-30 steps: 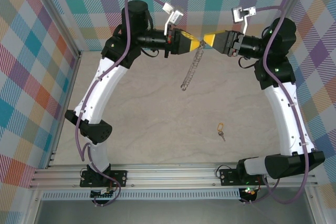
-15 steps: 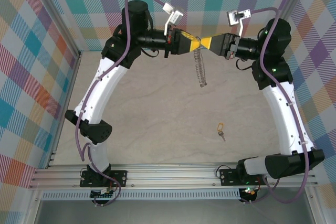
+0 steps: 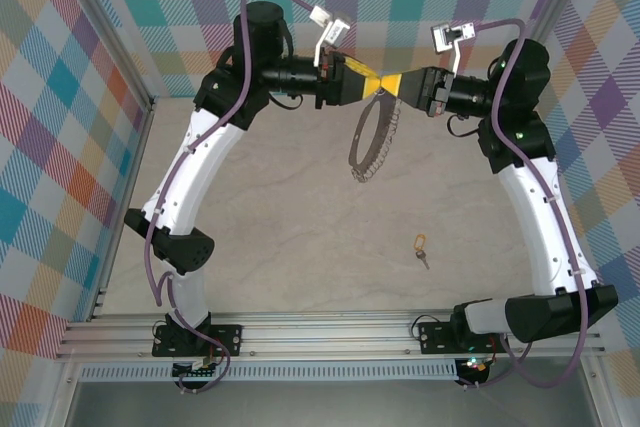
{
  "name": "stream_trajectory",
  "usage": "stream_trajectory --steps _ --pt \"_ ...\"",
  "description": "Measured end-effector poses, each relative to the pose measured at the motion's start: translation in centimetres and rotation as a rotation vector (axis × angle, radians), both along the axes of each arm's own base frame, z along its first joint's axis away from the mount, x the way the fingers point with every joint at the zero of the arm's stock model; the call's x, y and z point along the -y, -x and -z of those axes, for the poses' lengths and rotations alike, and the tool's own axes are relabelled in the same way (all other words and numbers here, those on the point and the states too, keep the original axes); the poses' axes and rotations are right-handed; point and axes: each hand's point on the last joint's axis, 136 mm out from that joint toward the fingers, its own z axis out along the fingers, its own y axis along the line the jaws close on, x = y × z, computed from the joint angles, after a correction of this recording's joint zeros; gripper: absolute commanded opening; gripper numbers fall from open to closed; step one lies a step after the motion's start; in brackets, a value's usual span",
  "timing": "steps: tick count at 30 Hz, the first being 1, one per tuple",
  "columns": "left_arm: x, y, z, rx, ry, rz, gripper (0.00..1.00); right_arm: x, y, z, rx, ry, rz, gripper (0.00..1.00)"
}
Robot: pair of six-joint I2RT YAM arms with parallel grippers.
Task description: Put the keys on the keyring
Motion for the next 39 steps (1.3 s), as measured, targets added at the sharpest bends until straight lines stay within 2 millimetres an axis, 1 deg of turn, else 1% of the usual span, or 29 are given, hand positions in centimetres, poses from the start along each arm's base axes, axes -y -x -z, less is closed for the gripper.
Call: stream_trajectory --steps 5,9,12,19,23,27,30,34,39 --pt "-0.7 -2.9 0.3 -0.021 -0.01 -0.165 0.44 0.2 -1.1 0.4 -0.003 -0.009 0.053 0.0" --pt "-2.4 -5.1 1.1 -0.089 0.006 -0.293 0.44 0.4 -1.7 -0.4 0.025 -0.036 0.091 0.0" --pt "-3.0 -5.7 1.1 -0.129 0.044 -0.327 0.42 0.6 -2.1 -1.0 0.041 -0.062 0.118 0.0" --pt "-2.5 -5.8 -0.5 -0.197 0.194 -0.276 0.33 1.2 -2.8 -2.9 0.074 -0.141 0.173 0.0" --pt "-2.2 -5.6 -1.6 -0.229 0.266 -0.242 0.32 1.5 -3.2 -3.8 0.084 -0.189 0.196 0.0" --pt "-2.1 -4.6 -3.6 -0.223 0.337 -0.198 0.3 1.7 -3.7 -4.4 0.079 -0.232 0.211 0.0" --pt "-1.8 -3.8 -4.6 -0.221 0.374 -0.164 0.29 1.8 -4.3 -4.4 0.069 -0.26 0.221 0.0" --pt "-1.3 -3.4 -5.0 -0.229 0.397 -0.136 0.28 1.9 -5.1 -4.2 0.047 -0.285 0.228 0.0" --pt "-0.4 -4.2 -4.4 -0.256 0.397 -0.127 0.29 1.9 -5.4 -4.3 0.037 -0.308 0.23 0.0"
